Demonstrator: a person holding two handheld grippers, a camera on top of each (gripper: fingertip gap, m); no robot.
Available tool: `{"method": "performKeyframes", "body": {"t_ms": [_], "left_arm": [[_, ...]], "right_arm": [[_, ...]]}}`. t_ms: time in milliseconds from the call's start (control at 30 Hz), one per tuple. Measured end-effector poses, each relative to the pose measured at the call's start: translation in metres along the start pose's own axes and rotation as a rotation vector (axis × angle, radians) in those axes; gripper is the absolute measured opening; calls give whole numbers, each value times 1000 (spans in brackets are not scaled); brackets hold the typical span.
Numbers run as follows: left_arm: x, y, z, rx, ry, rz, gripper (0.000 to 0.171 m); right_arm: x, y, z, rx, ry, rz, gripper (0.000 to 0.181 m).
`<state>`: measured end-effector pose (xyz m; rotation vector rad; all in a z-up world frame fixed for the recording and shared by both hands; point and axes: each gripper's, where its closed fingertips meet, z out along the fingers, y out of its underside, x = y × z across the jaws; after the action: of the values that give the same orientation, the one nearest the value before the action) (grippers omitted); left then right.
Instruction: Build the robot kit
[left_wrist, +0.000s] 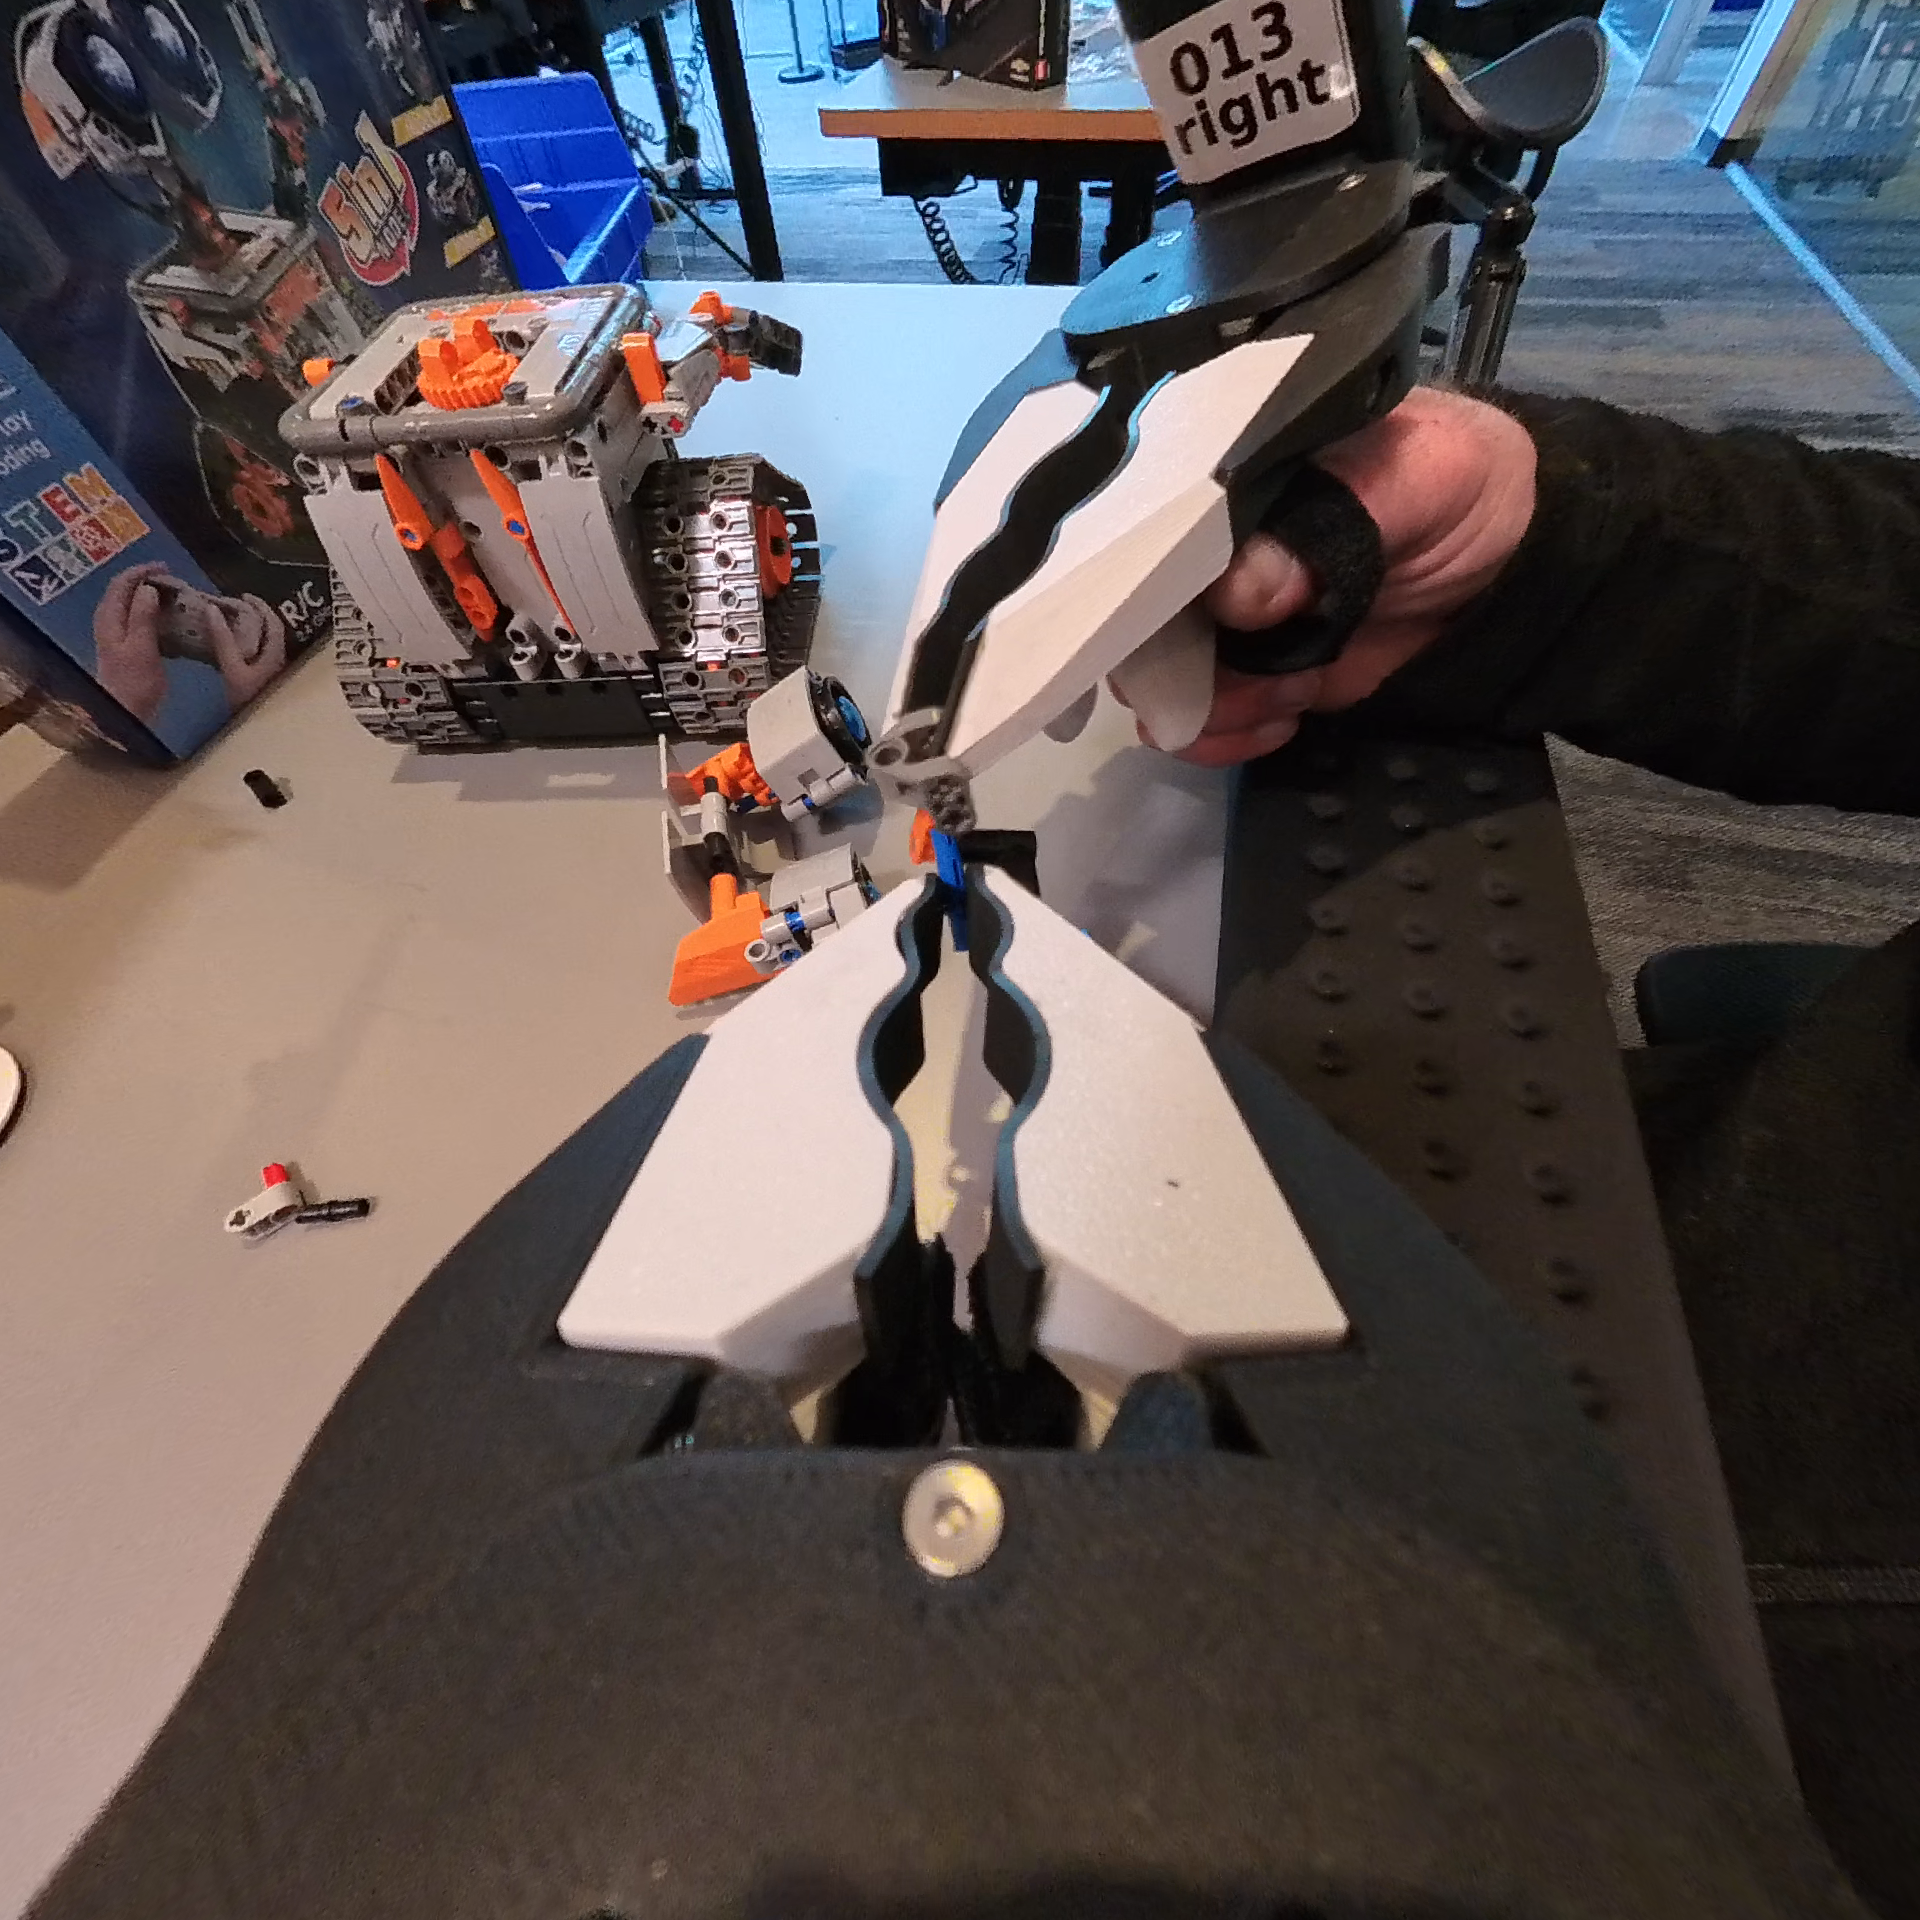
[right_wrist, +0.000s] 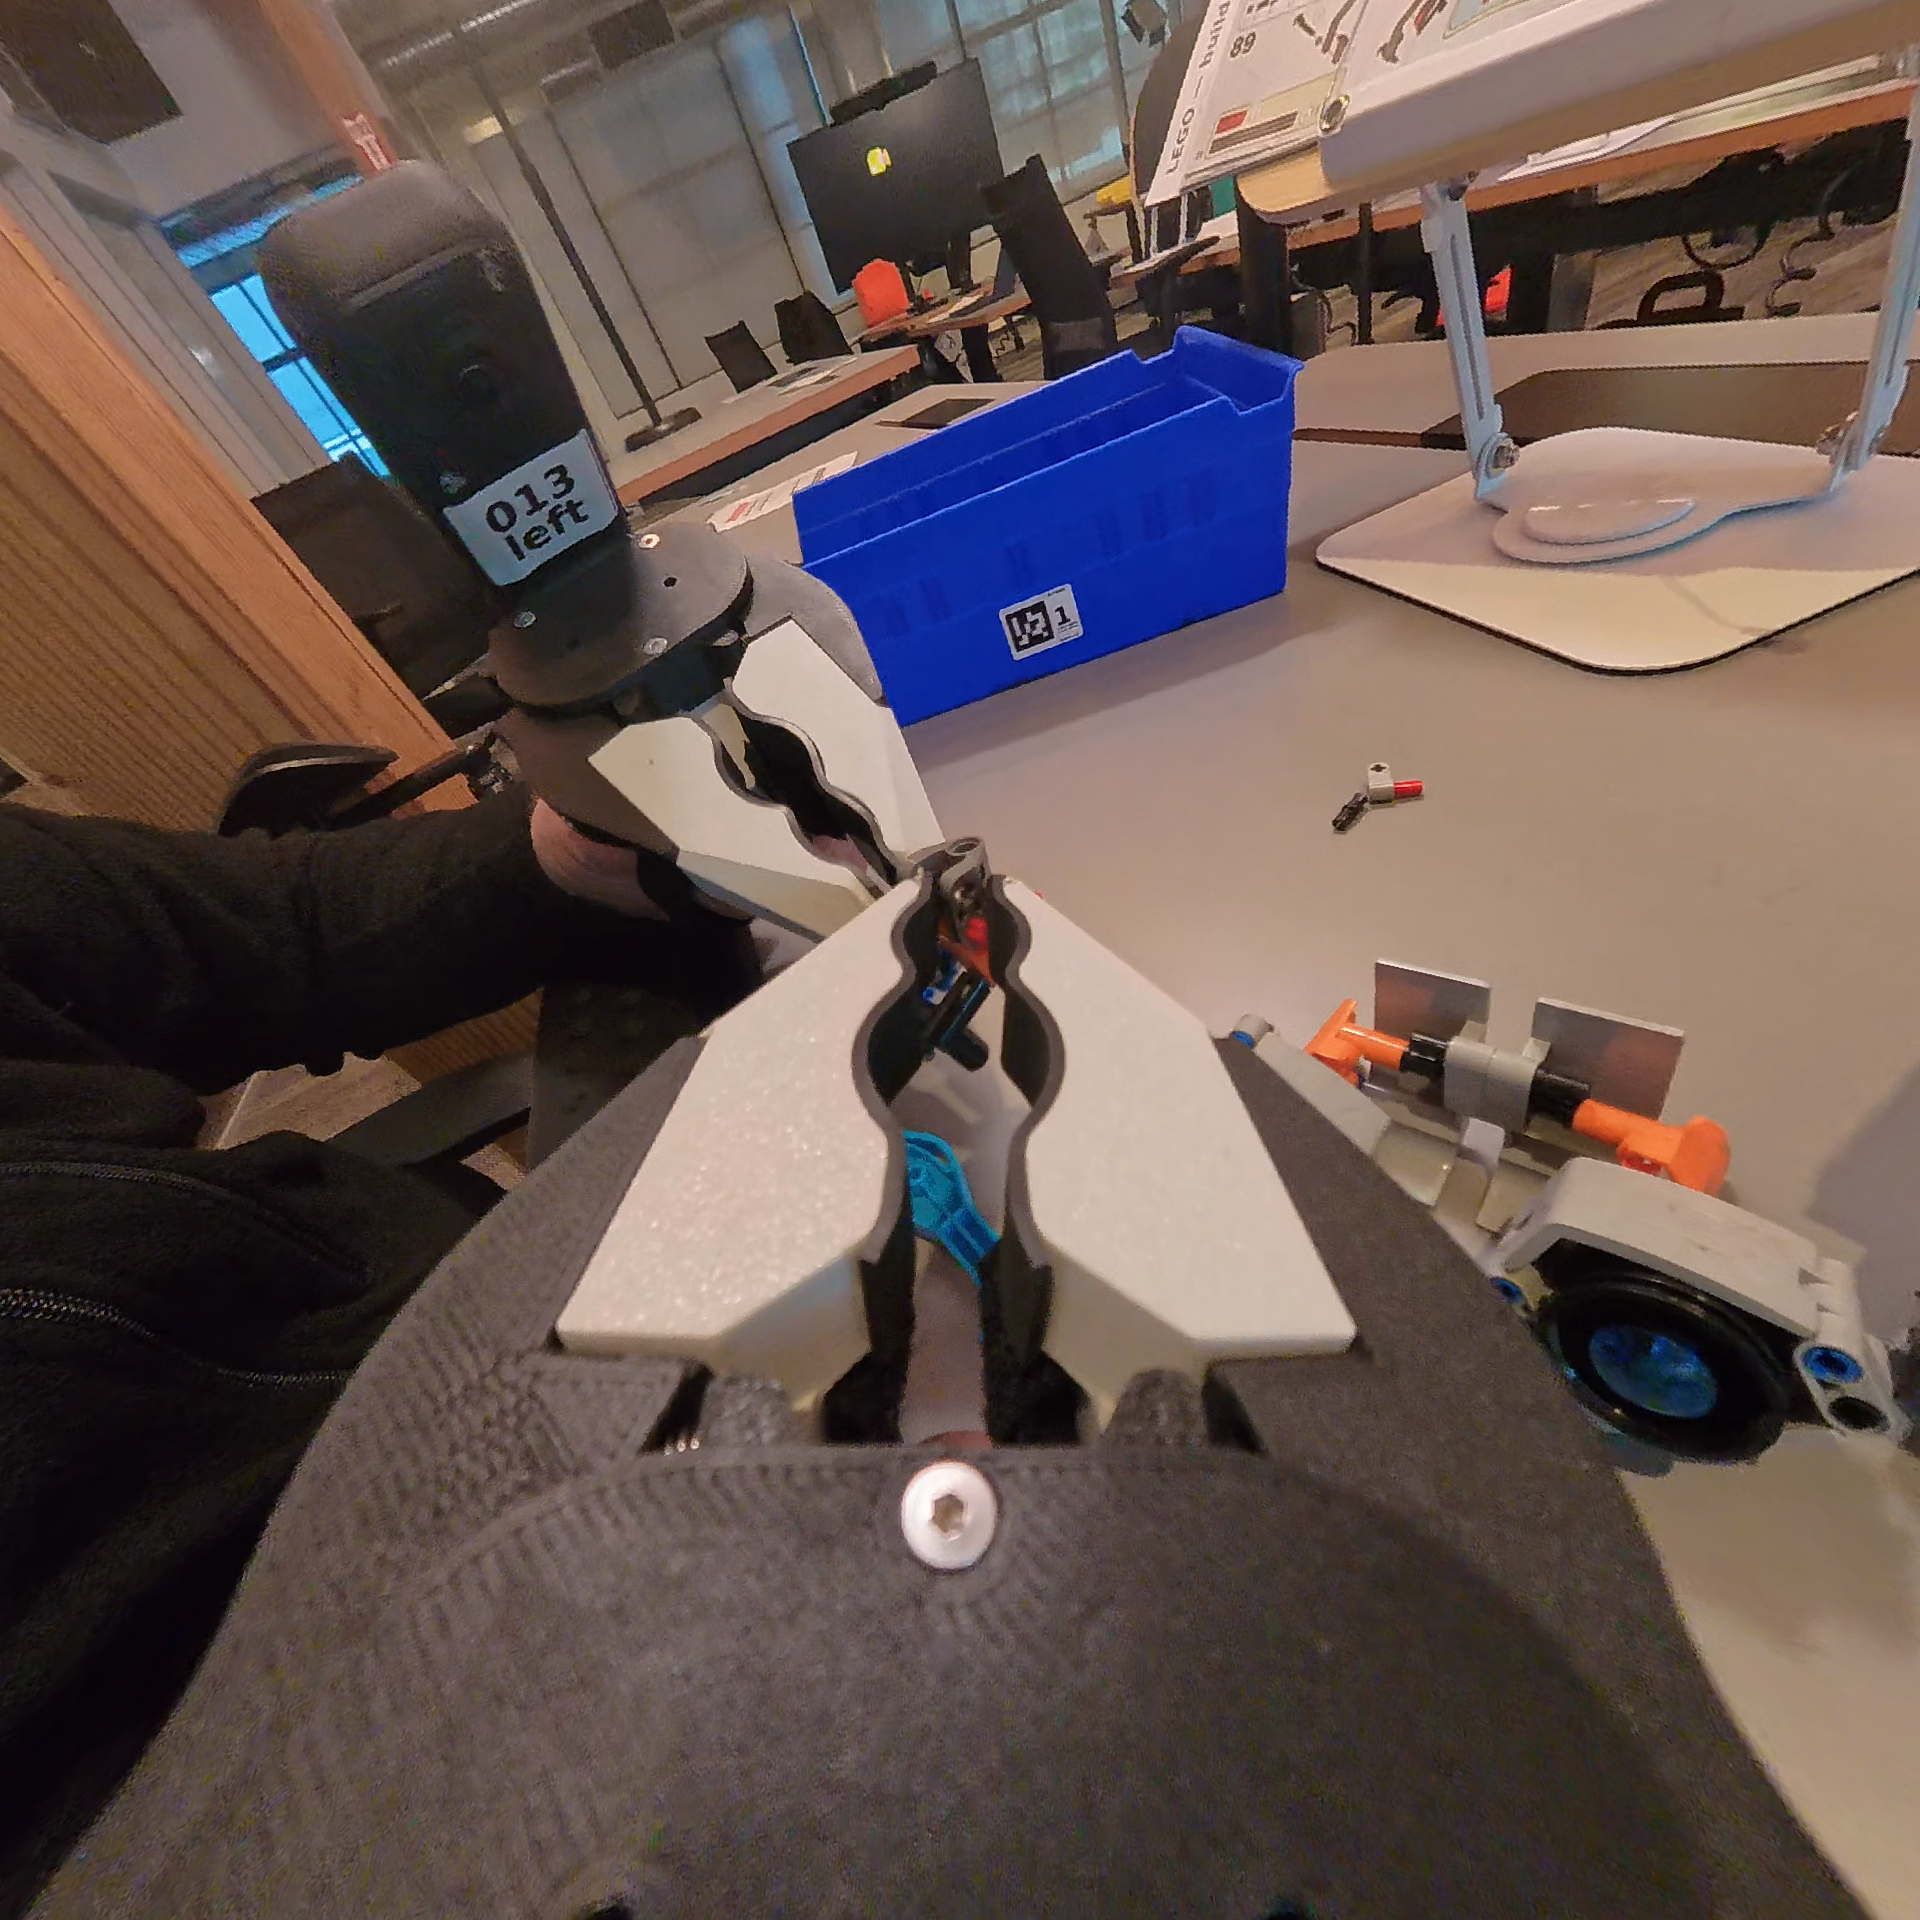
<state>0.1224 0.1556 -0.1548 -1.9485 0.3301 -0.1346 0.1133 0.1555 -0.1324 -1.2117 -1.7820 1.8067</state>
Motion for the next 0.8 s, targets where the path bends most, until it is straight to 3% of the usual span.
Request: {"method": "performKeyframes", "body": {"t_ms": [233,467,800], "left_arm": [[3,5,4,-40,-13,28,2],[9,27,12,-167,31,23,3],[10,73,19,-420,59,24,3]], "right_arm": [[2,6,1,-39,40,-22,6],[13,26,5,-178,113,-88,6],[30,76,16,-505,163,-105,6]]}}
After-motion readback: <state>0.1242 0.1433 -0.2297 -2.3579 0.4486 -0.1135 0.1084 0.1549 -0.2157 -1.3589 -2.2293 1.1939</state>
